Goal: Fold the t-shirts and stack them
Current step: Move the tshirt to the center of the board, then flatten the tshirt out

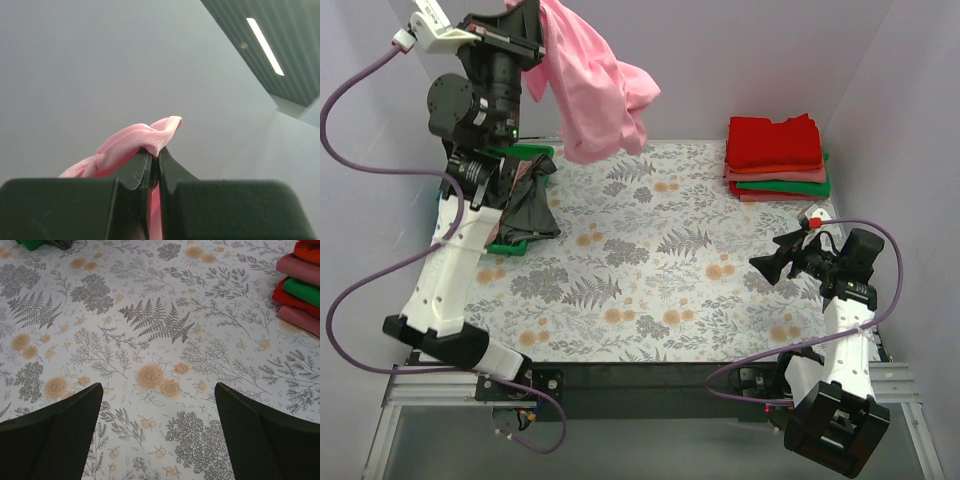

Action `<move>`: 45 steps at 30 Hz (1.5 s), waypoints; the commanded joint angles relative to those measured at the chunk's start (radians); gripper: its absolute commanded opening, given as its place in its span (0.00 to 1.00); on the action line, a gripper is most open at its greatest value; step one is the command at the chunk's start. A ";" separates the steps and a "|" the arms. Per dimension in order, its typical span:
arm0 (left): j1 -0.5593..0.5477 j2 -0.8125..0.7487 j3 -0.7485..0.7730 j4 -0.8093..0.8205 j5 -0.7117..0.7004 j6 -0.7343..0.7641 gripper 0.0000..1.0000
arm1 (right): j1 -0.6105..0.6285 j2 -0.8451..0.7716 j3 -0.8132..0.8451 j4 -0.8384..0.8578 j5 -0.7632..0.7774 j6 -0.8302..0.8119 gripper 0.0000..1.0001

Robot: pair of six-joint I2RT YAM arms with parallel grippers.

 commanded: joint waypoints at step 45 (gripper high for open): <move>-0.293 -0.639 -1.497 -0.553 -0.053 -0.482 0.73 | 0.774 0.609 0.591 -0.197 0.716 0.025 0.90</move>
